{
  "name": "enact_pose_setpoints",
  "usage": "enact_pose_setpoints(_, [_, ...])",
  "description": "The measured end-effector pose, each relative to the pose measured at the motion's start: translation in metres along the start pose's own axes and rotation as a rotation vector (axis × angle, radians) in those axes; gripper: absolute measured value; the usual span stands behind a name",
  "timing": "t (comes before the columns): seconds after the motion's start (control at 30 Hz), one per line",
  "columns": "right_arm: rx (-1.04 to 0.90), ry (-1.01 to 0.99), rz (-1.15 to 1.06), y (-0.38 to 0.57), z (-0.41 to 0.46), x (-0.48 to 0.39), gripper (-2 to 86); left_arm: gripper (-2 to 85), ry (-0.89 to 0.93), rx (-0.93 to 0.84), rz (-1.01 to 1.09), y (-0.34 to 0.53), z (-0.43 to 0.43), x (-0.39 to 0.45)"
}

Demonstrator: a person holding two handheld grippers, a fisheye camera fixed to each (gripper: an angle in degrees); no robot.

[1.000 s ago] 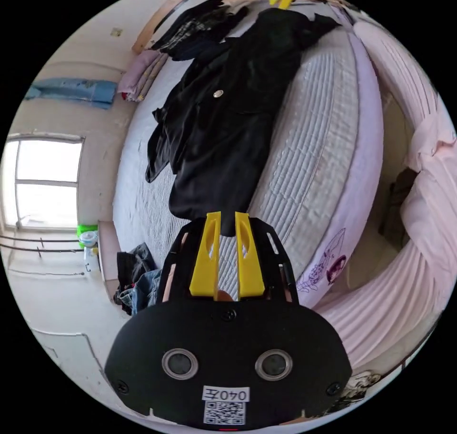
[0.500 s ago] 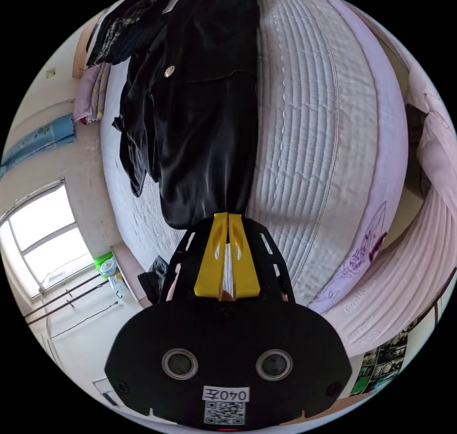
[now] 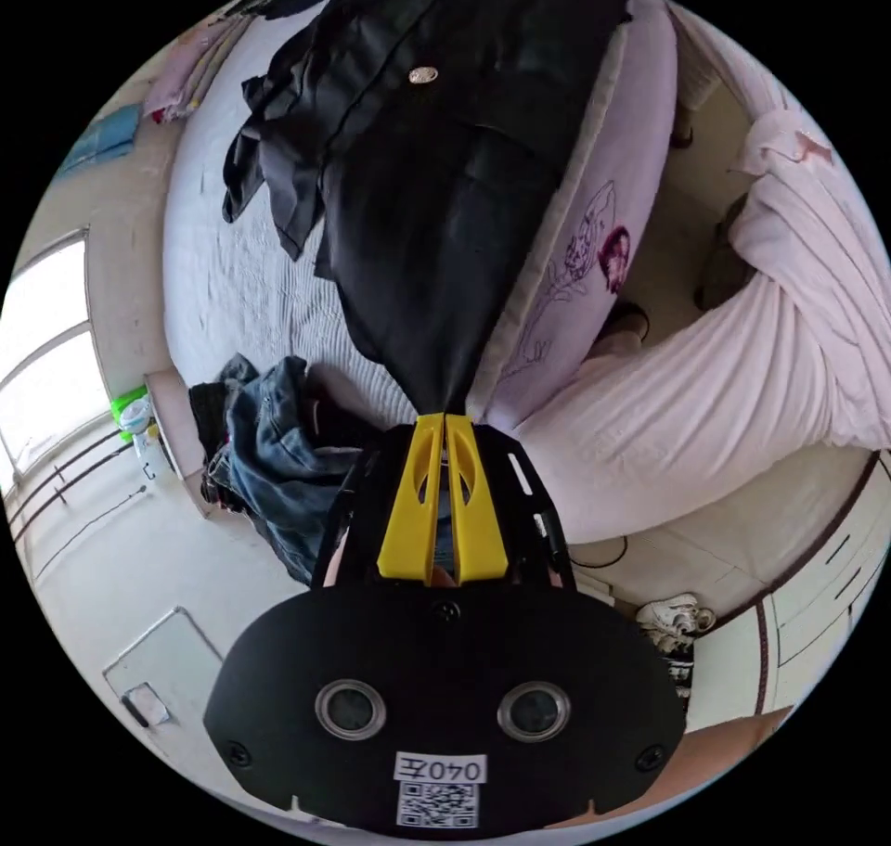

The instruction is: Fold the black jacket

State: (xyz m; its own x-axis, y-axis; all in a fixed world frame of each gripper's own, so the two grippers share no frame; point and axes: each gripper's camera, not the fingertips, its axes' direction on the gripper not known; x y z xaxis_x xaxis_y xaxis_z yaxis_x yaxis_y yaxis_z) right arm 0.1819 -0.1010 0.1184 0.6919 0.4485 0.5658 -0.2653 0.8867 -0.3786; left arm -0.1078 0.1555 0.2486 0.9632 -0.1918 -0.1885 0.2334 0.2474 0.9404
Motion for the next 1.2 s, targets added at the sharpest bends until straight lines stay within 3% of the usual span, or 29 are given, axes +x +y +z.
enact_pose_setpoints(0.07, [0.138,0.005,0.026,-0.005,-0.031,-0.004,10.3,-1.3,-0.083,-0.012,-0.095,0.011,0.001,-0.01])
enact_pose_setpoints(0.17, [0.282,0.065,0.038,-0.025,-0.067,-0.008,10.4,-1.2,-0.112,0.18,-0.337,0.036,-0.035,-0.051])
enact_pose_setpoints(0.3, [0.224,0.036,0.032,-0.089,-0.052,-0.008,10.3,-0.9,-0.138,0.396,-0.41,0.008,-0.07,-0.084])
enact_pose_setpoints(0.5, [-0.002,0.1,0.093,-0.179,0.029,-0.018,8.0,-0.8,-0.133,0.398,-0.236,-0.101,-0.048,-0.082])
enact_pose_setpoints(0.57, [0.057,0.186,0.048,-0.183,0.019,-0.038,0.2,-0.8,-0.082,0.362,-0.232,-0.122,-0.032,-0.09])
enact_pose_setpoints(0.67, [0.164,0.275,0.076,-0.173,-0.01,-0.046,-0.7,-0.9,-0.004,0.27,-0.21,-0.14,-0.002,-0.097])
enact_pose_setpoints(0.77, [0.178,0.16,0.211,-0.167,-0.015,-0.025,-0.7,-0.9,-0.026,0.284,-0.217,-0.137,0.003,-0.094])
enact_pose_setpoints(0.83, [0.16,0.195,0.248,-0.168,-0.004,-0.032,-0.4,-0.9,0.001,0.289,-0.238,-0.132,-0.003,-0.098])
enact_pose_setpoints(0.93, [0.141,0.369,0.291,-0.175,0.001,-0.068,1.9,-0.9,-0.121,0.281,-0.34,-0.115,-0.014,-0.105])
enact_pose_setpoints(1.0, [0.232,0.466,0.279,-0.175,-0.013,-0.1,4.9,-0.8,-0.176,0.318,-0.471,-0.095,-0.025,-0.128])
enact_pose_setpoints(1.1, [0.361,0.494,0.216,-0.187,-0.031,-0.15,7.0,-0.5,-0.071,0.346,-0.65,-0.083,-0.026,-0.182])
enact_pose_setpoints(1.2, [0.358,0.358,0.108,-0.222,-0.026,-0.191,6.8,1.7,0.118,0.348,-0.709,-0.098,-0.003,-0.239])
